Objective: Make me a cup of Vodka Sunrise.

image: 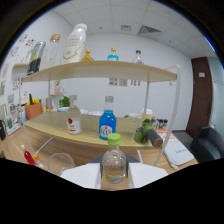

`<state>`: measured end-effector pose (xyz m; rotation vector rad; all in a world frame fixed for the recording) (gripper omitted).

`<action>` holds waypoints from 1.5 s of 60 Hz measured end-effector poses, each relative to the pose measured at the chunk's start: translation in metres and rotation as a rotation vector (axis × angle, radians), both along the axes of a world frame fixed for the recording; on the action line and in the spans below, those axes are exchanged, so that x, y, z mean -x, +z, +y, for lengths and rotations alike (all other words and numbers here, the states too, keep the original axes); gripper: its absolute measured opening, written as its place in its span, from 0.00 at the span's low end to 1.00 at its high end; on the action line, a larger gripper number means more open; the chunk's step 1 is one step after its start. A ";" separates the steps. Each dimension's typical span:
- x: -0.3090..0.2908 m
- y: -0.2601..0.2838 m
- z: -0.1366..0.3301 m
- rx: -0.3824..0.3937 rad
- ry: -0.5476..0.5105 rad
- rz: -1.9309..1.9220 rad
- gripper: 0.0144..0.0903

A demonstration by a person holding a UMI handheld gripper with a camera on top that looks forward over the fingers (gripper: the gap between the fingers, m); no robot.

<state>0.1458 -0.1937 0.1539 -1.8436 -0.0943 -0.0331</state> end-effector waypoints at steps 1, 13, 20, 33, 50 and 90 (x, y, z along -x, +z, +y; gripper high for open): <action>-0.001 -0.007 0.001 0.011 -0.001 0.010 0.28; -0.012 -0.083 0.006 0.135 -0.026 0.064 0.28; -0.012 -0.109 0.004 0.192 -0.029 0.074 0.28; -0.011 -0.124 0.001 0.244 -0.035 0.087 0.28; -0.009 -0.131 -0.012 0.289 -0.051 0.075 0.29; 0.049 0.003 -0.109 0.305 -0.129 0.059 0.95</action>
